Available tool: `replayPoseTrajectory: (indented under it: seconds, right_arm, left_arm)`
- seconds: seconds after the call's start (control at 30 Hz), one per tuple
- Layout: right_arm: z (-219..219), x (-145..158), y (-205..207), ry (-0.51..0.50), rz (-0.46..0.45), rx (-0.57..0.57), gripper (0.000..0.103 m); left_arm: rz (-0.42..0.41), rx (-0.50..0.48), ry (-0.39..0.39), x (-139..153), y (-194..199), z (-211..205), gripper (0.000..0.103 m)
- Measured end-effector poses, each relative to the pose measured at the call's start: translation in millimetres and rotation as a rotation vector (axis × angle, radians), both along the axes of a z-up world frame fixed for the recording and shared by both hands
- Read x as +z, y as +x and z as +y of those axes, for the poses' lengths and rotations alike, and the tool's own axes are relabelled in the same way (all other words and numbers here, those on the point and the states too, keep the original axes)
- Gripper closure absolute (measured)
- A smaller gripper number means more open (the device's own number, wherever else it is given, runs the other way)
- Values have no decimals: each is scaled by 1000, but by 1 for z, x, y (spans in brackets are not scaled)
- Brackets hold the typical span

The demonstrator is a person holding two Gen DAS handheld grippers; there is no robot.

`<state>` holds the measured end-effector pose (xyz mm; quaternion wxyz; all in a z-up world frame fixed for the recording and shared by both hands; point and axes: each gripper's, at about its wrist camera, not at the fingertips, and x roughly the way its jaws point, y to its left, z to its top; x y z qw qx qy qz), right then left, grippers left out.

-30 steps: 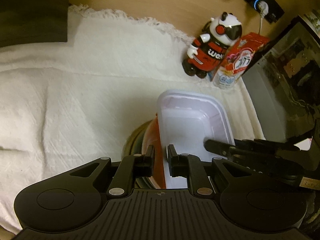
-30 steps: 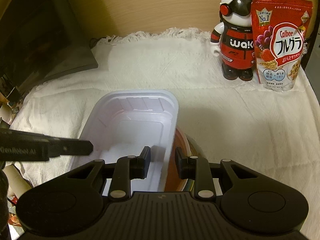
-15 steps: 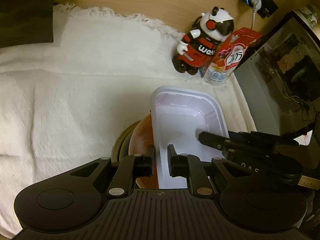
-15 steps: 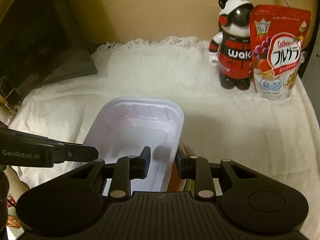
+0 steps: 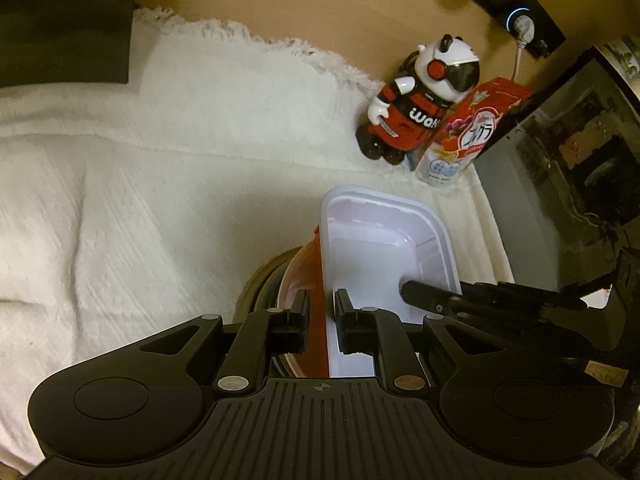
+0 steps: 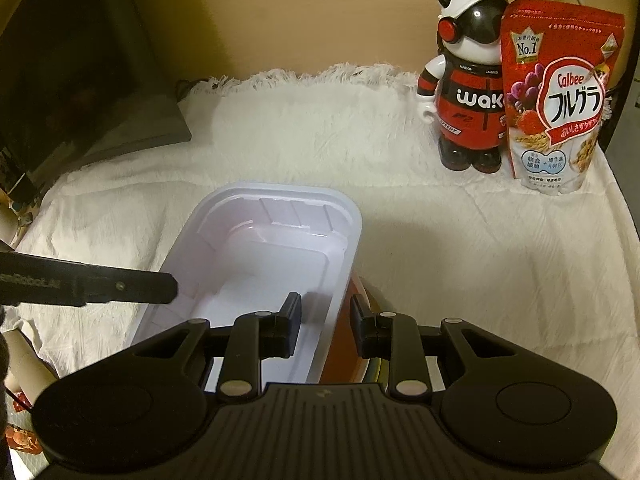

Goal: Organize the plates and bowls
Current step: 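Lower the lavender tray with both grippers onto the white bowl rim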

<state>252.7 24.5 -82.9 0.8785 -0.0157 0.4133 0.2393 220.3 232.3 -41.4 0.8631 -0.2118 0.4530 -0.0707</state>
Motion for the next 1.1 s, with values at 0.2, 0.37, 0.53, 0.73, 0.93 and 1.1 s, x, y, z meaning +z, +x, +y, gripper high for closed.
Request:
replayPoseTrajectory:
  seconds: [0.2, 0.37, 0.53, 0.73, 0.93, 1.1]
  right_arm:
    - [1, -1, -2, 0, 0, -5, 77]
    - [0, -1, -4, 0, -1, -15, 77]
    - [2, 0, -9, -12, -16, -27, 77]
    - [3, 4, -6, -35, -41, -60, 77]
    - [2, 5, -3, -55, -48, -86, 77]
    - [3, 3, -4, -53, -44, -115, 77]
  left_arm:
    - [7, -20, 3, -1, -2, -4, 89]
    - [12, -38, -1, -5, -2, -7, 89]
    - [7, -56, -8, -8, 0, -6, 89]
    - [-5, -83, -22, -4, -2, -4, 89]
    - [17, -113, -33, -12, 2, -6, 89]
    - [-11, -107, -50, -8, -1, 6, 89]
